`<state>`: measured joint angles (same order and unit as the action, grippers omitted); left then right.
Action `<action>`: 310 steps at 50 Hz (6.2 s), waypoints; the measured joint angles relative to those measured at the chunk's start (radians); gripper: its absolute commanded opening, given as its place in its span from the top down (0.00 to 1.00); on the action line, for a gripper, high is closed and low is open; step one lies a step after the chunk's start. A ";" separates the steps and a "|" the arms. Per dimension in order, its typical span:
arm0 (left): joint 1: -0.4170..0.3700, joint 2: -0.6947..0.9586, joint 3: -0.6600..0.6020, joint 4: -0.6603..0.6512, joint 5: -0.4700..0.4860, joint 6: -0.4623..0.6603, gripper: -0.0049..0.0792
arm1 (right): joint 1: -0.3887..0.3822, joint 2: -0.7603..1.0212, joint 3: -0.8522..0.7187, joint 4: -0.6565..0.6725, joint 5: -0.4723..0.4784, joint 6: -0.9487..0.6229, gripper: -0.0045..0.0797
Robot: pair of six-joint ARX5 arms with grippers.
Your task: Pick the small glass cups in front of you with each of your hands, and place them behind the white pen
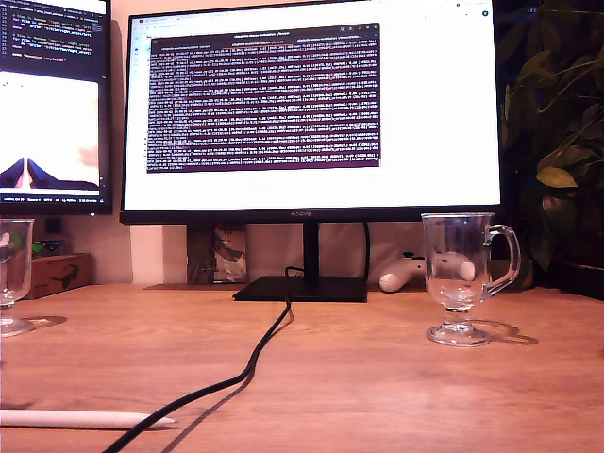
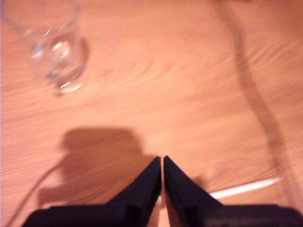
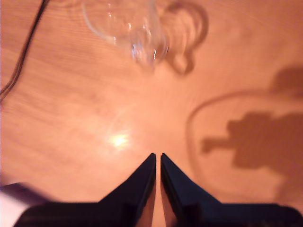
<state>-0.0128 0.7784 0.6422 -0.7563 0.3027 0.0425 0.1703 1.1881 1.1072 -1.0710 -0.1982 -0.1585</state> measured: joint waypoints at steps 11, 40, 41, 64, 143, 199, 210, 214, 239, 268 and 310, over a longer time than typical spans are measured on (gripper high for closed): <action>0.000 0.121 0.037 -0.006 -0.024 0.003 0.95 | 0.050 0.120 0.056 0.051 0.029 -0.076 0.62; 0.000 0.173 0.063 0.024 -0.024 0.003 0.95 | 0.121 0.314 0.056 0.188 0.079 -0.135 0.55; 0.000 0.173 0.063 0.024 -0.024 0.003 0.95 | 0.121 0.320 0.056 0.190 0.079 -0.135 0.55; 0.000 0.173 0.065 0.031 -0.074 0.010 0.94 | 0.148 0.381 0.056 0.259 0.074 -0.154 0.96; 0.014 0.843 0.681 -0.260 -0.283 0.093 0.58 | 0.186 0.383 0.056 0.407 0.074 -0.156 0.96; 0.042 0.925 0.682 -0.235 -0.215 0.121 0.97 | 0.192 0.383 0.056 0.412 0.075 -0.154 0.96; 0.042 0.925 0.684 -0.260 -0.204 0.121 0.97 | 0.238 0.383 0.056 0.377 0.074 -0.130 0.96; 0.040 0.924 0.684 -0.262 -0.199 0.121 0.97 | 0.258 0.383 0.056 0.368 0.074 -0.130 0.96; -0.048 0.836 0.684 -0.313 -0.132 0.118 0.97 | 0.419 0.359 0.056 0.372 0.071 -0.085 0.96; -0.122 0.727 0.624 -0.283 -0.105 0.116 0.97 | 0.547 0.358 0.092 0.407 -0.005 0.002 0.96; -0.130 0.347 0.238 -0.111 -0.021 0.092 0.97 | 0.705 0.356 0.124 0.493 -0.027 0.079 0.96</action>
<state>-0.1429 1.1255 0.8806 -0.8669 0.2821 0.1341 0.8749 1.5436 1.2308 -0.5781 -0.2253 -0.0799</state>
